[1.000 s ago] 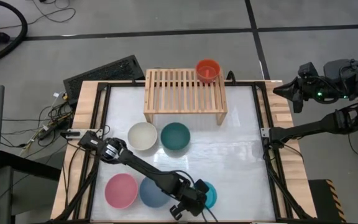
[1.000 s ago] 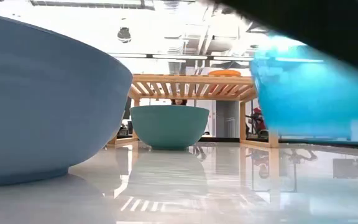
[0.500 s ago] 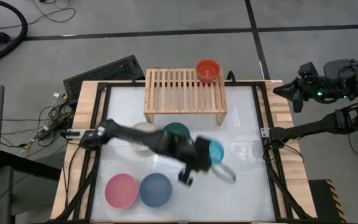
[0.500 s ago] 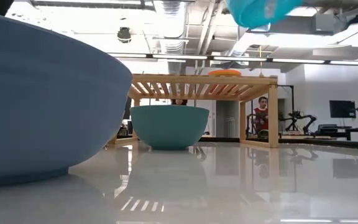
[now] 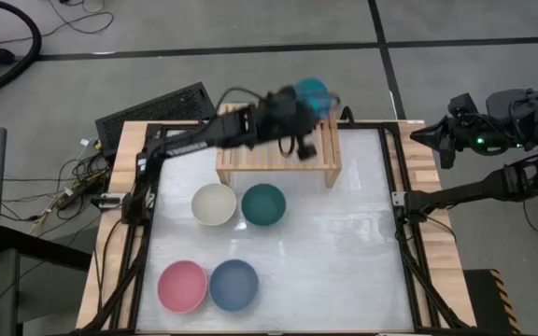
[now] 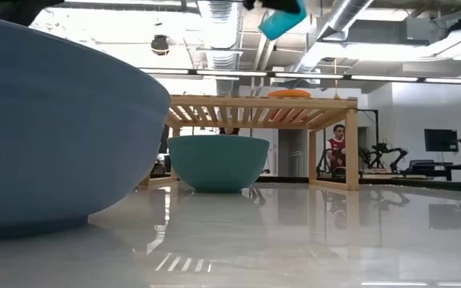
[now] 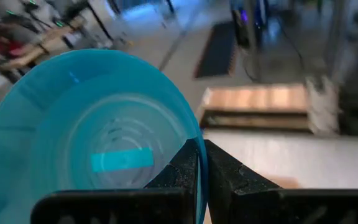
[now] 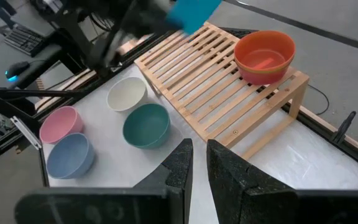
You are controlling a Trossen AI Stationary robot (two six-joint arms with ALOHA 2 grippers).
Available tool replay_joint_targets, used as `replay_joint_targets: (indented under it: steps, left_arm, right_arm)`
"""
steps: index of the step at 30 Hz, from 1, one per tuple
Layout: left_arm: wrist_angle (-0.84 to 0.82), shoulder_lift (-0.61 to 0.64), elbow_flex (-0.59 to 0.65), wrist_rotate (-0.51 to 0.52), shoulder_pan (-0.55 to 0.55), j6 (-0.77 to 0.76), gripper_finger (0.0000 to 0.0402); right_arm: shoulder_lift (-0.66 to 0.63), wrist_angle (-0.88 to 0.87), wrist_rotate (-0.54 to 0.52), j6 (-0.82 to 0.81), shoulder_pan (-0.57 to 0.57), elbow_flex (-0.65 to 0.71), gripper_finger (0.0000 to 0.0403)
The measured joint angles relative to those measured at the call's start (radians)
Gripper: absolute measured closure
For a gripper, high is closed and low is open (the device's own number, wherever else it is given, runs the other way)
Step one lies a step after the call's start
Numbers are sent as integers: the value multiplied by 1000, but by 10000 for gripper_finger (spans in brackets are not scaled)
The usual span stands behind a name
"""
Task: Place and stack bowls onto a shelf
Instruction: Stack the small blue bowl on top of the small orange bowl
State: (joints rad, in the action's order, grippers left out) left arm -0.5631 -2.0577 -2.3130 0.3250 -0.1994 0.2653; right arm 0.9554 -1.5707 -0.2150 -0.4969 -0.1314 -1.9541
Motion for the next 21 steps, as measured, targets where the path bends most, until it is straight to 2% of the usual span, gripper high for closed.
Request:
replay_joint_targets:
  steps: [6, 11, 17, 21]
  left_arm:
    - [21, -8, 1, -46, -128, 10, 401]
    - [91, -9, 1, -145, -205, 17, 401]
    - [119, -74, 0, -206, -236, 107, 401]
    - [139, -104, 3, -245, -242, 116, 401]
  right_arm:
    - [0, 0, 0, 7, 0, 0, 327]
    - [0, 0, -12, 8, 0, 0, 327]
    - [0, 0, -80, 8, 0, 0, 327]
    - [0, 0, -106, 14, 0, 0, 327]
